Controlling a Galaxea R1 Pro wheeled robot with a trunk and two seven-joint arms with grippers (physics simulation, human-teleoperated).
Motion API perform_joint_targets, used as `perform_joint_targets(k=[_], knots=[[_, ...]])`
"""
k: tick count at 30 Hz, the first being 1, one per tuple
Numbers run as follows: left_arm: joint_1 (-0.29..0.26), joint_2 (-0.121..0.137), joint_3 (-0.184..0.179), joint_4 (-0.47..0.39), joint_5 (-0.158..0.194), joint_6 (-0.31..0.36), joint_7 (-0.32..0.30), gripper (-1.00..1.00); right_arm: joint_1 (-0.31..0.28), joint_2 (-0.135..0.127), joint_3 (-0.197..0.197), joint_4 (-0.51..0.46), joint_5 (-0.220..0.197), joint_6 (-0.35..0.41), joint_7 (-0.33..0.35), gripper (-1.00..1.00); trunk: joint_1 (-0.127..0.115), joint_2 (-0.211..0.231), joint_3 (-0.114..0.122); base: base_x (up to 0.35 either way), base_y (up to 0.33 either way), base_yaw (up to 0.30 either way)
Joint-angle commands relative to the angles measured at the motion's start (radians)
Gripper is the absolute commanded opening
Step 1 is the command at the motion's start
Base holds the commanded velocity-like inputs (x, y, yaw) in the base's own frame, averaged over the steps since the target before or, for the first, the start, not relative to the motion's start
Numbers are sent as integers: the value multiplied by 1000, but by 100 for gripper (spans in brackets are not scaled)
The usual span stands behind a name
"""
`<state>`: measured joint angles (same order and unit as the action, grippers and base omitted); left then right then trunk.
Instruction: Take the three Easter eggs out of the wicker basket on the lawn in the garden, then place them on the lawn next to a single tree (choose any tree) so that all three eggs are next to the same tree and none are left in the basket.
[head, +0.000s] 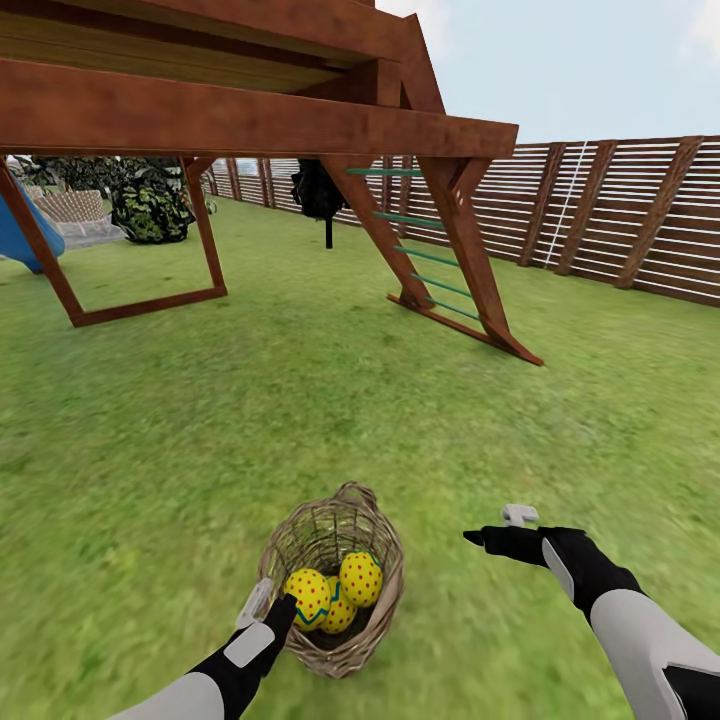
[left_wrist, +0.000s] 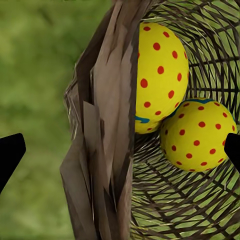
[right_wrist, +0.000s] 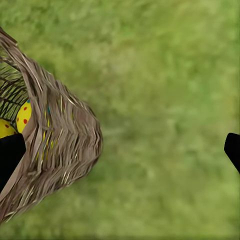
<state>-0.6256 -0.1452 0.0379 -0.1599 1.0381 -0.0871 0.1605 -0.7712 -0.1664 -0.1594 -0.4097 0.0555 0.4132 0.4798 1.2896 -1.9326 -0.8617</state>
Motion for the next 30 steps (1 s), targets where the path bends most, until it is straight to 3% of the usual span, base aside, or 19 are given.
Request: perform_joint_targets(k=[1,12,13,30], knots=[[0,-1,4,-1,0,-2,4,100,0,1,-8,-1,6,7,6,100,0,0,-1,0,0,0],[0,-1,4,-3,0,-3,4,100,0,1,-8,-1,6,7,6,100,0,0,-1,0,0,0],[0,-1,4,-2,0,-2,4,-100,0,1,-8,-1,6,7,6,100,0,0,-1,0,0,0],[0,-1,4,-4,-3,-2,4,-100,0,1,-8,-1,6,7,5,100,0,0,-1,0,0,0]])
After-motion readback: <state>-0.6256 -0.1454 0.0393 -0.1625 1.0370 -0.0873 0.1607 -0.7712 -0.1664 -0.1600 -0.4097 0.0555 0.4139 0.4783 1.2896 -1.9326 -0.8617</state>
